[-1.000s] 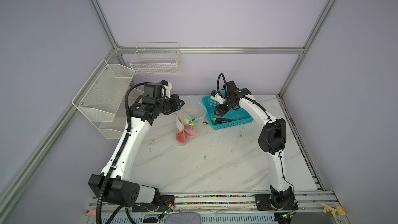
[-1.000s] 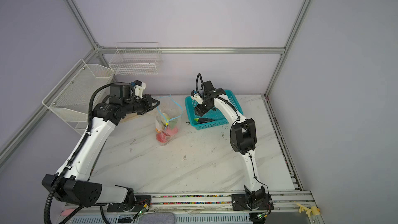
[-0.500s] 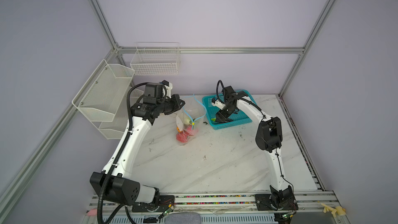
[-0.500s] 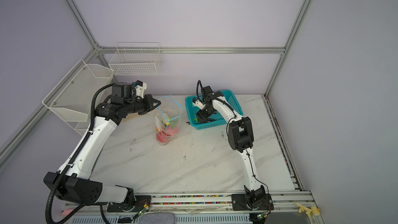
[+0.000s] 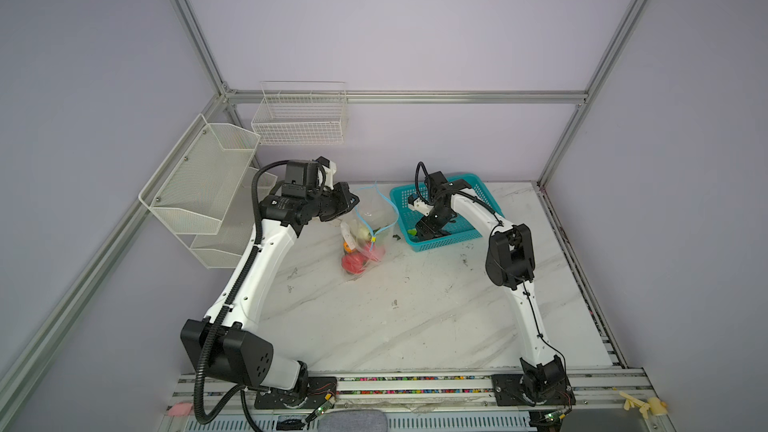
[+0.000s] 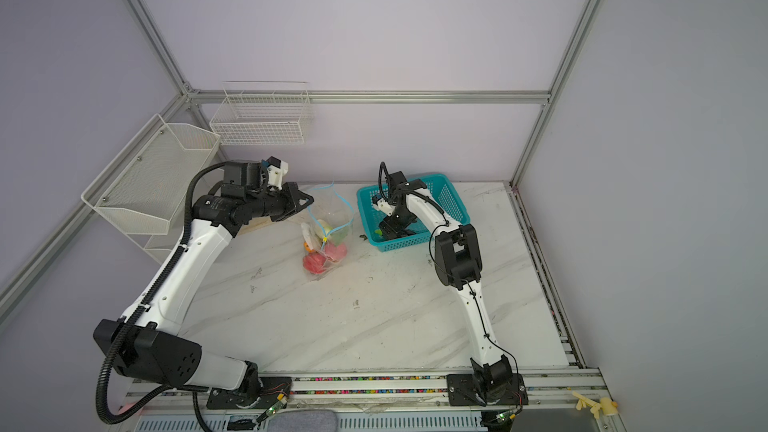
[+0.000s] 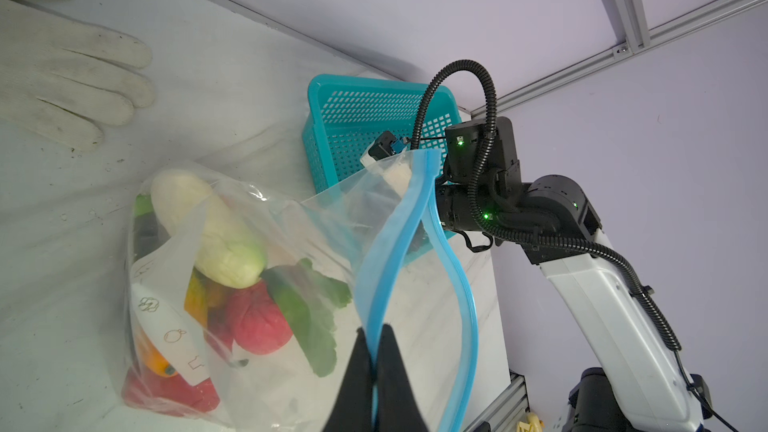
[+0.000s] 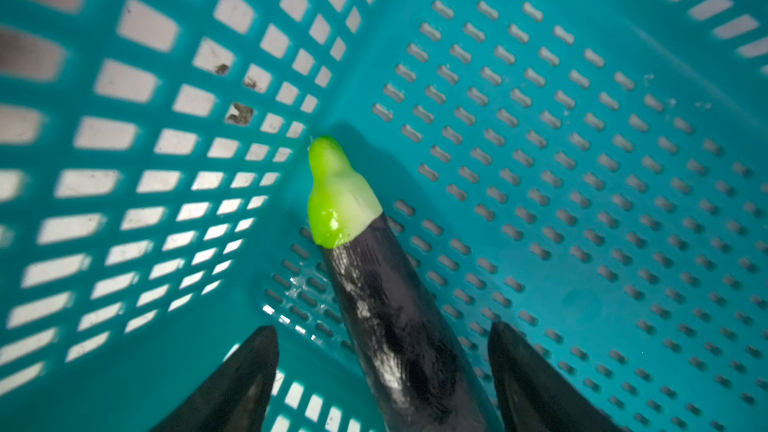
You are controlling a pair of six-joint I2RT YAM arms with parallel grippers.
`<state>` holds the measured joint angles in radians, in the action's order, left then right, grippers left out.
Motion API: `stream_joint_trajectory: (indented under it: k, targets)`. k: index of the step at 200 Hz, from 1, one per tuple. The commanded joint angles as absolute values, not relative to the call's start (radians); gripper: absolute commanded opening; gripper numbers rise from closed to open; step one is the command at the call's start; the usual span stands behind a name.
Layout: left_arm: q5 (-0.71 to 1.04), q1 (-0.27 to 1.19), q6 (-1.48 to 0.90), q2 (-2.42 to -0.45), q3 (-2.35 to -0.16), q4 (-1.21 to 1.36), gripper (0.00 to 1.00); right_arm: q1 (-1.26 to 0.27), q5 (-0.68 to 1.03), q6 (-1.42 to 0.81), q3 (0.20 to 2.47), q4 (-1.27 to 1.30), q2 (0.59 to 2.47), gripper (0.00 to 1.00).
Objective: Place the food in the zip-top bag and seal the zipper
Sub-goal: 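Lower the right gripper and close it on the purple eggplant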
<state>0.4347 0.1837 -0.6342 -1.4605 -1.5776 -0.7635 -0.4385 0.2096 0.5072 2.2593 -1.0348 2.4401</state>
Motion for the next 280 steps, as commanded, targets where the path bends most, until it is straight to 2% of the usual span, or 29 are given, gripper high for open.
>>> stream_joint_trajectory:
  k: [1, 41, 137, 280]
  targets:
    - [0.455, 0.18, -0.627, -1.448, -1.56, -0.724, 0.0, -0.439, 0.17, 0.52, 2.282, -1.067, 2.472, 0.82]
    - [0.454, 0.179, -0.626, -1.447, -1.565, -0.723, 0.0, -0.439, 0.14, 0.509, 2.303, -1.057, 2.497, 0.79]
    - [0.451, 0.179, -0.627, -1.441, -1.56, -0.723, 0.0, -0.439, 0.113, 0.488, 2.357, -1.046, 2.537, 0.59]
    - [0.45, 0.179, -0.625, -1.44, -1.557, -0.724, 0.0, -0.438, 0.075, 0.47, 2.4, -1.018, 2.556, 0.47]
